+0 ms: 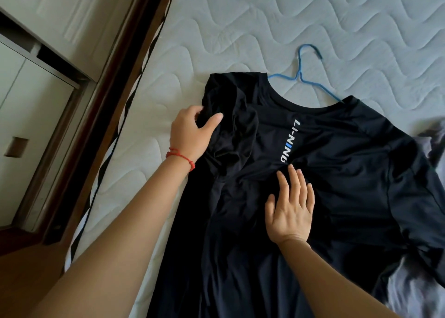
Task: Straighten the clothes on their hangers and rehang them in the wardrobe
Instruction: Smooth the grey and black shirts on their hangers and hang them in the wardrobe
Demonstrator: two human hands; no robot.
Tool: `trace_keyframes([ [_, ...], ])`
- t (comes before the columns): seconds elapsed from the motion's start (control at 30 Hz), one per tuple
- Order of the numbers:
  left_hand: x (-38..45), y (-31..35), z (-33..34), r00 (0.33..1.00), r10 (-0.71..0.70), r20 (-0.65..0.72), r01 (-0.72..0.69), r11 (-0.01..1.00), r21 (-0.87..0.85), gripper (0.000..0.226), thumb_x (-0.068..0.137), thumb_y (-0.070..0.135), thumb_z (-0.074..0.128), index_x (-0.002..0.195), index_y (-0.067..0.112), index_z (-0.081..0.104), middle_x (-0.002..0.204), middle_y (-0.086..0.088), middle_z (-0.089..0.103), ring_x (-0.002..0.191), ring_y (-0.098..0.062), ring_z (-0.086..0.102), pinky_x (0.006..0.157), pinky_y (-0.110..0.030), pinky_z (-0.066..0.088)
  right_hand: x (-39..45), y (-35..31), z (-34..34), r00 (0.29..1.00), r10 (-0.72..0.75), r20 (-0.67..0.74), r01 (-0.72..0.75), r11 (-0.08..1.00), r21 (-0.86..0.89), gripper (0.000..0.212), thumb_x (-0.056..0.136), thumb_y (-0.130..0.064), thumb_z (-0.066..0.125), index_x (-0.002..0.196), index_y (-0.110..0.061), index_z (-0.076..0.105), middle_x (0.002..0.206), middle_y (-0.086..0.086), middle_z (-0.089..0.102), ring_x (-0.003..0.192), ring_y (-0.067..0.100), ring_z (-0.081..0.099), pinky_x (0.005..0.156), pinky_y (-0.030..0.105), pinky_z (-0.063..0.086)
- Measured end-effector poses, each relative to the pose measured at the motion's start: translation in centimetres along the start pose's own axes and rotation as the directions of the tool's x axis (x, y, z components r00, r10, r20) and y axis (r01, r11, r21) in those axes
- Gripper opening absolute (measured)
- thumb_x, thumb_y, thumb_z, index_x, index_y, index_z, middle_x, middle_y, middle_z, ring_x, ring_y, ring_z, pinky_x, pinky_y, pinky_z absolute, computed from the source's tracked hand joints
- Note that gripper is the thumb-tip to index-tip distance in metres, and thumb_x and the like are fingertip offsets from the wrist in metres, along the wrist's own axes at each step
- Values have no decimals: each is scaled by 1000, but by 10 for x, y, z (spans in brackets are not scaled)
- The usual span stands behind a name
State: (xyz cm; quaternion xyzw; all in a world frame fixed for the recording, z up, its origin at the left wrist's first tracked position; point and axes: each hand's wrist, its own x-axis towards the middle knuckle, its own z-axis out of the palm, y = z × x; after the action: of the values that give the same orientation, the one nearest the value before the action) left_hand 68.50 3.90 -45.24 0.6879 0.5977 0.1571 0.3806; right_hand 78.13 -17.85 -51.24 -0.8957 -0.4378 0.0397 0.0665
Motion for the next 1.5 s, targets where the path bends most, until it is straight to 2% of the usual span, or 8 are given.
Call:
trace_keyframes([
  [0.23,5,4,-2,970,-94,-225,107,993,45,18,80,13,60,89,-2,63,90,-22,65,85,-35,58,65,-32,35,0,1,0,1000,-4,5,4,1000,8,51,83,-30,36,130,-12,40,145,14,40,135,25,25,114,34,4],
  [0.37,14,-36,-54,835,-314,-452,289,949,-126,29,82,10,56,106,-5,61,111,-25,64,105,-36,59,84,-33,42,1,1,0,1000,-4,8,4,1000,6,51,82,-31,35,130,-12,39,145,14,39,135,25,25,114,34,5],
  [0.47,9,-73,-78,768,-464,-442,452,881,-140,35,86,10,52,120,0,53,124,-21,58,117,-34,53,96,-32,40,1,0,0,1000,0,8,0,1000,8,51,82,-31,35,130,-12,39,145,14,40,135,25,25,114,35,4],
  [0.7,-13,-73,-60,913,-178,-367,221,972,77,31,89,23,53,106,-1,63,112,-24,56,103,-36,56,83,-34,42,1,0,1,1000,-2,10,2,1000,3,52,82,-31,35,130,-13,39,145,13,39,135,25,24,114,34,4],
  [0.9,-1,-59,-47,940,-190,-285,287,889,356,41,84,46,55,100,10,65,107,-16,64,112,-37,49,97,-46,32,1,1,2,1000,-7,0,7,1000,1,52,82,-31,35,130,-12,38,145,14,39,135,25,24,113,34,4],
  [1.13,-17,-63,-52,976,10,-216,12,995,103,28,94,21,48,81,-1,60,63,-9,56,56,-19,45,64,-30,38,0,1,2,1000,-8,-12,8,1000,13,53,82,-30,35,131,-11,39,145,16,39,135,26,24,113,35,5],
  [1.33,-29,-73,-55,985,28,-171,5,981,195,33,87,30,58,74,0,59,64,-13,56,64,-30,54,62,-36,43,0,1,3,1000,-6,0,6,1000,8,53,83,-31,34,132,-12,38,146,14,37,136,25,23,114,34,3],
  [1.5,-55,-99,-83,906,-216,-363,251,966,53,32,89,20,56,81,-10,60,76,-25,59,79,-38,57,70,-36,42,0,1,1,1000,-4,-4,4,1000,12,53,82,-31,34,131,-12,38,145,14,37,136,25,23,113,34,4],
])
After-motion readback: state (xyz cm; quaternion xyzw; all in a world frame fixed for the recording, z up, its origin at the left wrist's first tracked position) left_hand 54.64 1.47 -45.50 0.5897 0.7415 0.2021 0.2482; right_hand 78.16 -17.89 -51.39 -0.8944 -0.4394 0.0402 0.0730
